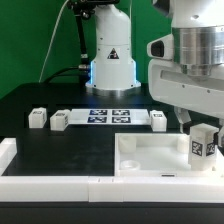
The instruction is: Assemble one leg
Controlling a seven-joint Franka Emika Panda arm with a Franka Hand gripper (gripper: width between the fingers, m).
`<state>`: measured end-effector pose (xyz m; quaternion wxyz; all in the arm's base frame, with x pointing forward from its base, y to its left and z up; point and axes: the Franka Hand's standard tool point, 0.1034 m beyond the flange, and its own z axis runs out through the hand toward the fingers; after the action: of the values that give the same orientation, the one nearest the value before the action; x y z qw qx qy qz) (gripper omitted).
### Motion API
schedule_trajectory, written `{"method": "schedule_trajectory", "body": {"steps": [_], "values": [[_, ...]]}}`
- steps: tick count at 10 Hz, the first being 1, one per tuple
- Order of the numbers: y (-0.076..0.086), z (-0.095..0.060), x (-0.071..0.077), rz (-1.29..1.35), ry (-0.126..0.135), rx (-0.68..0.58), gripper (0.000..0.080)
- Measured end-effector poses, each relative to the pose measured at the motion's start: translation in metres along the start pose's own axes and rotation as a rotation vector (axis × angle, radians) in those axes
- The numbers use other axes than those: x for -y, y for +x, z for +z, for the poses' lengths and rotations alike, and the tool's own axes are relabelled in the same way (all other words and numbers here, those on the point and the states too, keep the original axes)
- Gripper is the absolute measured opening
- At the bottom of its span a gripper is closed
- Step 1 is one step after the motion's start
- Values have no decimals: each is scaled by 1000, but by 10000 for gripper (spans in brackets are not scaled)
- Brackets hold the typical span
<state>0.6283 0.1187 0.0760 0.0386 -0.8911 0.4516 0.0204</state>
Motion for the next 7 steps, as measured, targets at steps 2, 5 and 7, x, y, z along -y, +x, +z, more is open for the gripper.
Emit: {"method": "schedule_trajectory", "body": {"steps": [2,5,7], "values": [[0,0,0,-79,-1,-1,610],[0,0,0,-393,-6,-6,647],[-2,0,1,-585,-19,-15,649]]}}
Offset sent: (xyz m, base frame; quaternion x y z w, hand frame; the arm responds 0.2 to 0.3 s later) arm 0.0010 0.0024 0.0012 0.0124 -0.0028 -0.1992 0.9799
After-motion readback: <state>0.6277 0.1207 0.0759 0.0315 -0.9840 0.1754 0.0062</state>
